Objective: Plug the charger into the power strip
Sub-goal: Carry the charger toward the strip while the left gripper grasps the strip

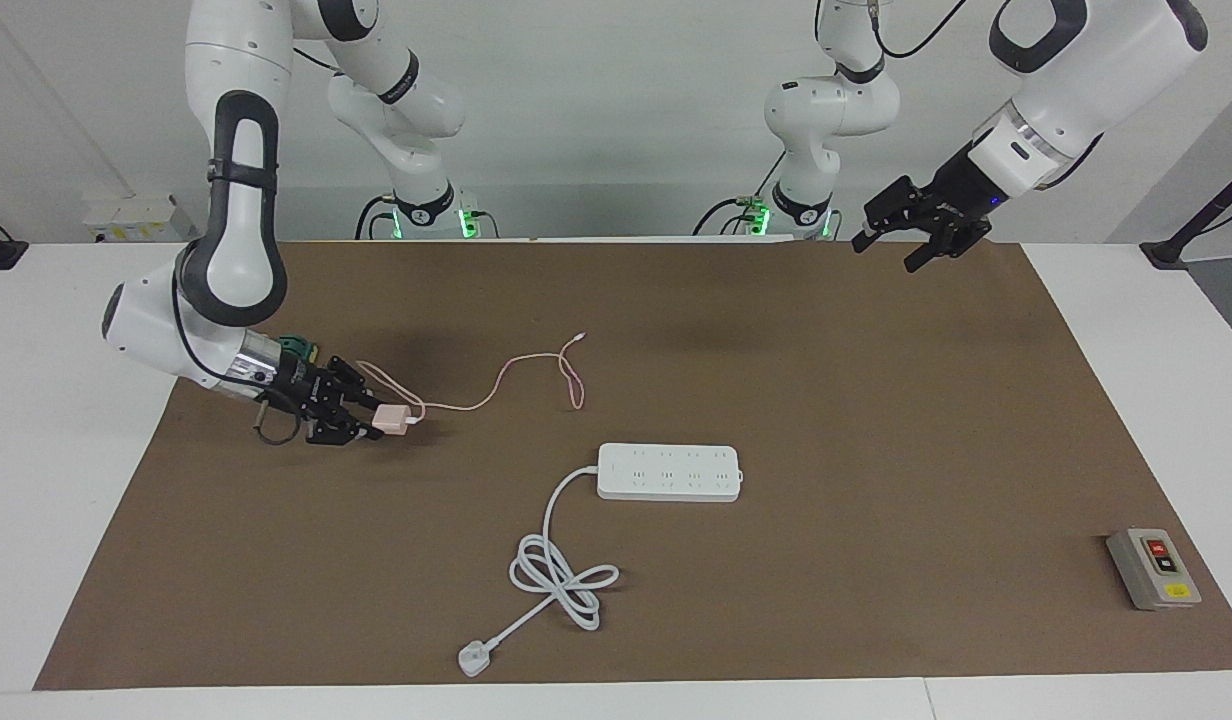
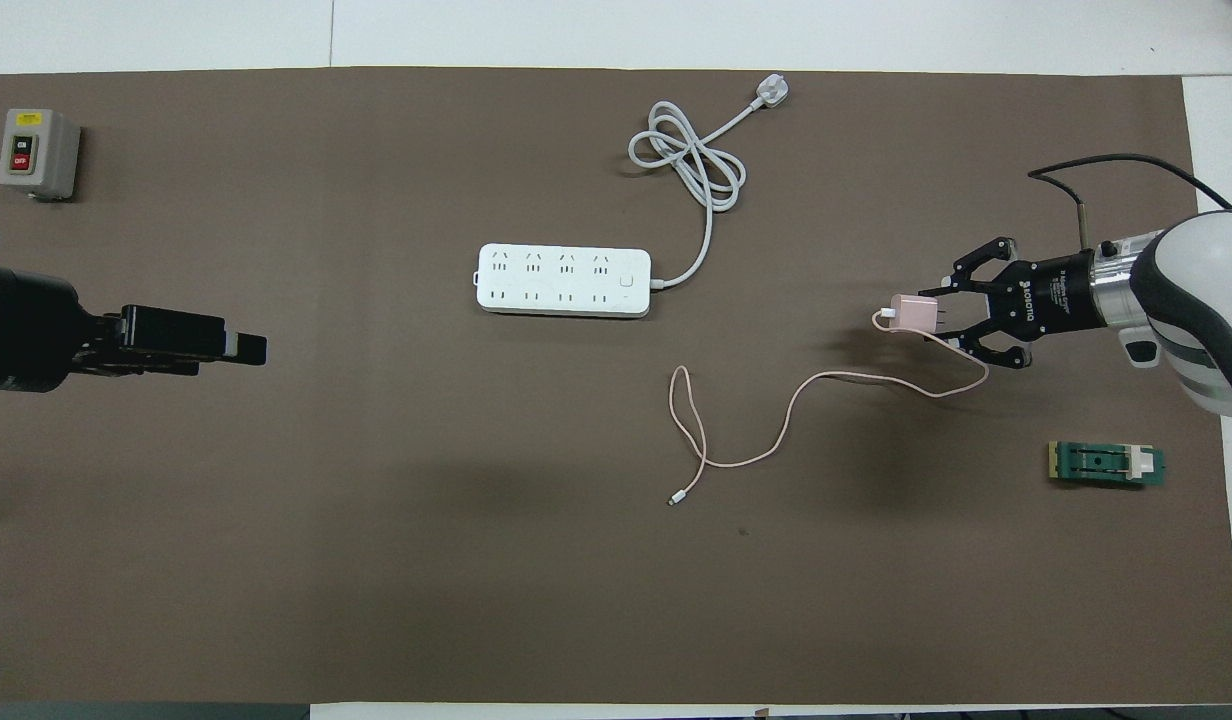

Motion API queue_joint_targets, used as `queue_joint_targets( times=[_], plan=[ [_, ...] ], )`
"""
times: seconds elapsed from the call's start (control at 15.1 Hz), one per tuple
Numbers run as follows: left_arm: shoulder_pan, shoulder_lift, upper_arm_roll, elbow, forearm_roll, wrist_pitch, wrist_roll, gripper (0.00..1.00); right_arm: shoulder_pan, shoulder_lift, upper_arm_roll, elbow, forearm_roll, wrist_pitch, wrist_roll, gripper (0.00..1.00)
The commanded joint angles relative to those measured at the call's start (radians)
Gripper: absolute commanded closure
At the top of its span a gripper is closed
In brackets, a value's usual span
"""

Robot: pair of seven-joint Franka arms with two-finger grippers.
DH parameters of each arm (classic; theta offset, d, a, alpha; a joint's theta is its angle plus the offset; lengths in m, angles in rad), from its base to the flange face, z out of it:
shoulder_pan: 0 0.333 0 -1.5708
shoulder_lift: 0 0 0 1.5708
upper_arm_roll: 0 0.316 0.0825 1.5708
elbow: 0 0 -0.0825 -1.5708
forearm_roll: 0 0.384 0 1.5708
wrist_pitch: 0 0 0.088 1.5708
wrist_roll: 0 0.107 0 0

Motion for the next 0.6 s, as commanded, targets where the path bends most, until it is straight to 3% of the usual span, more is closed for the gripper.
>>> queue_joint_targets(
  times=[0.0, 0.07, 0.2, 0.53],
  plan=[
    [0.021, 0.001, -0.001, -0.118, -0.210, 0.066, 0.109, 0.00, 0.045, -0.066, 0.001, -0.008, -0.028, -0.029, 0.041, 1.00],
    [0.029, 0.047, -0.001, -0.136, -0.313, 0.062, 0.179, 0.00, 0.065, -0.078, 0.001, -0.005, -0.028, -0.040, 0.054, 1.00],
    [0.035, 0.116, -0.001, -0.138, -0.395, 0.063, 0.252, 0.00, 0.105, -0.090, 0.002, 0.023, -0.028, -0.061, 0.101, 1.00],
    [-0.017, 0.171, -0.005, -0.161, -0.666, 0.051, 0.324, 0.00, 0.235, -0.090, 0.007, 0.110, -0.026, -0.061, 0.291, 1.00]
  ],
)
